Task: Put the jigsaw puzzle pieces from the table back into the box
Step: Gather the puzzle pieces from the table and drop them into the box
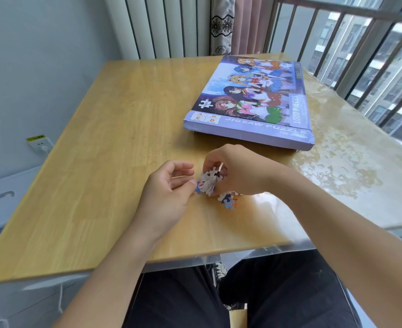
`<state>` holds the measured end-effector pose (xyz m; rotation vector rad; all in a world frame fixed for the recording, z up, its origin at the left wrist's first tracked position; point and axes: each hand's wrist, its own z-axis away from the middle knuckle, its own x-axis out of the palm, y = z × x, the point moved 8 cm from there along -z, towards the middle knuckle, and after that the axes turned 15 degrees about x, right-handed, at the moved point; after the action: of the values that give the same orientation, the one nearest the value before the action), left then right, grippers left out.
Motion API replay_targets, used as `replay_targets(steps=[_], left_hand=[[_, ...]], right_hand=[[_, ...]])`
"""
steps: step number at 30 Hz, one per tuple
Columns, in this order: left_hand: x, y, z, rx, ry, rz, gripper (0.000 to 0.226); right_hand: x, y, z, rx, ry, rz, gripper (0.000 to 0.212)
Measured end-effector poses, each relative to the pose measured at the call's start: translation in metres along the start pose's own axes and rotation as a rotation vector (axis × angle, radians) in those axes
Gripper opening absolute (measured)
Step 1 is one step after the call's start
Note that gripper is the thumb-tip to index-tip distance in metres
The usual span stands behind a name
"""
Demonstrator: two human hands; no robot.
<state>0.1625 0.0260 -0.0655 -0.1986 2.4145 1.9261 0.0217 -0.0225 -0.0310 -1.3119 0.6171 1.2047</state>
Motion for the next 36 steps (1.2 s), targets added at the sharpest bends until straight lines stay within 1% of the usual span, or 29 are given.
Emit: replay_targets(steps=[3, 6, 11, 15, 18, 22, 25, 28, 32, 34, 35, 36], left_hand=[[0.005, 0.000, -0.002, 0.008, -0.039, -0.050, 0.027], [0.009, 0.002, -0.005, 0.041, -0.097, -0.088, 0.028], [0.006, 0.002, -0.009, 0.039, -0.074, -0.052, 0.021], [0.006, -0.002, -0.012, 0.020, -0.086, -0.031, 0.030], [0.006, -0.002, -0.015, 0.031, -0.072, -0.068, 0.029], [0.006, -0.004, -0.020, 0.045, -0.041, -0.115, 0.023], [0.009, -0.004, -0.024, 0.041, -0.022, -0.105, 0.021], [0.010, -0.004, -0.030, 0.031, 0.009, -0.095, 0.021], [0.013, -0.002, -0.037, 0.035, 0.000, 0.006, 0.018], [0.012, 0.002, -0.042, 0.060, -0.011, 0.018, 0.018], [0.008, 0.007, -0.047, 0.098, 0.004, -0.017, 0.019], [0.002, 0.014, -0.053, 0.173, 0.026, -0.114, 0.023]], right_hand=[[0.000, 0.001, -0.004, 0.010, 0.003, -0.026, 0.031], [-0.001, 0.003, -0.006, 0.020, 0.001, -0.068, 0.030], [-0.003, 0.008, -0.007, 0.047, 0.002, -0.162, 0.030], [-0.003, 0.013, -0.009, 0.092, -0.017, -0.264, 0.031], [-0.001, 0.017, -0.010, 0.130, -0.070, -0.367, 0.028], [0.006, 0.017, -0.008, 0.154, -0.182, -0.563, 0.032], [0.005, 0.018, -0.010, 0.143, -0.176, -0.583, 0.035], [0.004, 0.023, -0.013, 0.166, -0.144, -0.630, 0.033], [0.006, 0.030, -0.010, 0.198, -0.189, -0.892, 0.026], [0.006, 0.034, -0.007, 0.214, -0.192, -1.017, 0.023], [0.006, 0.038, -0.007, 0.234, -0.187, -1.078, 0.024], [0.006, 0.041, -0.006, 0.257, -0.185, -1.132, 0.024]])
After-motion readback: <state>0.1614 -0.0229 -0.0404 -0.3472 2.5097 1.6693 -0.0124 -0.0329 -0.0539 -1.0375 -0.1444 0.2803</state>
